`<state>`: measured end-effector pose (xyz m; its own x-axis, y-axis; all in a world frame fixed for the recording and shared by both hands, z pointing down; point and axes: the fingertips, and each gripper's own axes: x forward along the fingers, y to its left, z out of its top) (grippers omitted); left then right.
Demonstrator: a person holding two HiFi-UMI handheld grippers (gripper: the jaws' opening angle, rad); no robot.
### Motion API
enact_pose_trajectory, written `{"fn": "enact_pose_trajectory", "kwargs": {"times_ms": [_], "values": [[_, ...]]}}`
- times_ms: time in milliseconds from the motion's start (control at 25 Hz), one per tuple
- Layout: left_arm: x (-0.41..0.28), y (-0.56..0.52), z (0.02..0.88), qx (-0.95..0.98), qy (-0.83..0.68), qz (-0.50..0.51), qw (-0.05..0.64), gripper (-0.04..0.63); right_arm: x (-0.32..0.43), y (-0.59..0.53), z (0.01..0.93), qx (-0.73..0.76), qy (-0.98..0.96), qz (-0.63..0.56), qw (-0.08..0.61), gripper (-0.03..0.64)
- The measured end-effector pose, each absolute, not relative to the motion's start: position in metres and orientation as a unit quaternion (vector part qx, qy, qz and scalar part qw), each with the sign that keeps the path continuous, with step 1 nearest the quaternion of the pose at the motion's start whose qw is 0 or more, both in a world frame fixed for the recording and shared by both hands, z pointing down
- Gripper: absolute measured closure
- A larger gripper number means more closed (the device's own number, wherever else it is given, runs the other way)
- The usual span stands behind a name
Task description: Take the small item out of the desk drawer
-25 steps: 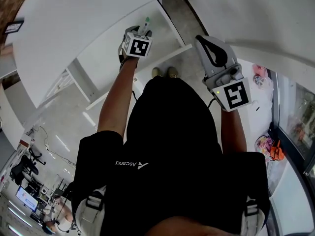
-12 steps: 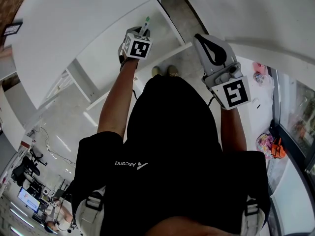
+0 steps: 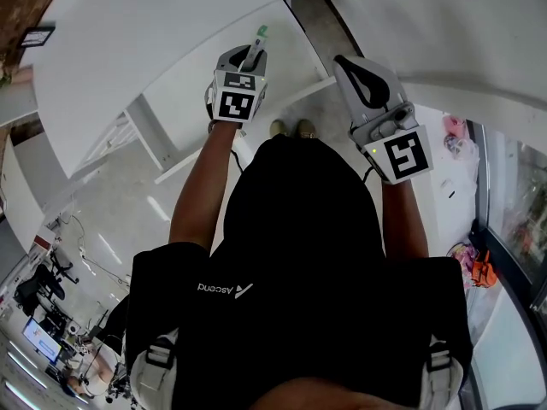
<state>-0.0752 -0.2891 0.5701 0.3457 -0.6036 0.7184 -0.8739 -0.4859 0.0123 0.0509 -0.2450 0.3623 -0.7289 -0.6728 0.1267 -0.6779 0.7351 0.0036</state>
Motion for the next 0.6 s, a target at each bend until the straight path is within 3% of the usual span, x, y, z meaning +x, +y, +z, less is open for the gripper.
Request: {"fn": "enact_pose_trajectory", "kwargs": {"times_ms": [600], "values": [[-0.072,-0.243,0.388,0.846,-0.509,0.104,0.12,0.502,0.027,-0.225,0.324,0.337,-0.941,-0.007,0.012,0.615]]}}
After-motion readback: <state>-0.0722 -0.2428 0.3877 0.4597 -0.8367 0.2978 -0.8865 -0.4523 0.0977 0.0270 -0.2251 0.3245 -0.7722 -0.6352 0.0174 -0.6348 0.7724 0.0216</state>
